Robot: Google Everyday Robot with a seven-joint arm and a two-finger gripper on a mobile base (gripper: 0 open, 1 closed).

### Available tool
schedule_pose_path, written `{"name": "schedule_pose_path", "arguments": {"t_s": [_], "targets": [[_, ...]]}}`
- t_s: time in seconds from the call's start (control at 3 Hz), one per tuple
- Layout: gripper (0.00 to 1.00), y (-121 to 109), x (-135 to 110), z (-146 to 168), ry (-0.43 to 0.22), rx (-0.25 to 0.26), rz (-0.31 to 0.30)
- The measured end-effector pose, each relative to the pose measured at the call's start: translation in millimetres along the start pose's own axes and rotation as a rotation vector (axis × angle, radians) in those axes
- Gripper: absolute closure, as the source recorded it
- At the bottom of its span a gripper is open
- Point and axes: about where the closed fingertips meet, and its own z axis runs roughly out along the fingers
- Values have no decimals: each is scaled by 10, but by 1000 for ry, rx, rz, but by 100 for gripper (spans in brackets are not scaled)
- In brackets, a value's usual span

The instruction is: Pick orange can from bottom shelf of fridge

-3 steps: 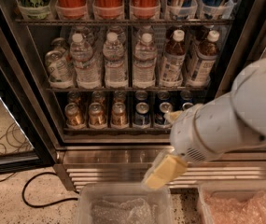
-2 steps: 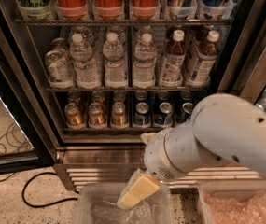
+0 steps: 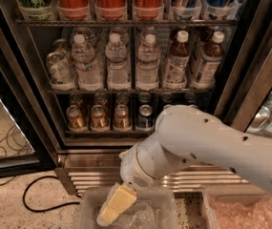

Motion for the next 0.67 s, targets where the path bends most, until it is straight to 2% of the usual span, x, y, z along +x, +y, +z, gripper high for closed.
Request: {"name": "schedule_pose_path", "arguments": {"t_s": [0.33,0.67], "targets": [[0,23,23,66,-12,7,26],[0,-119,-55,242,-78,52,87]]}}
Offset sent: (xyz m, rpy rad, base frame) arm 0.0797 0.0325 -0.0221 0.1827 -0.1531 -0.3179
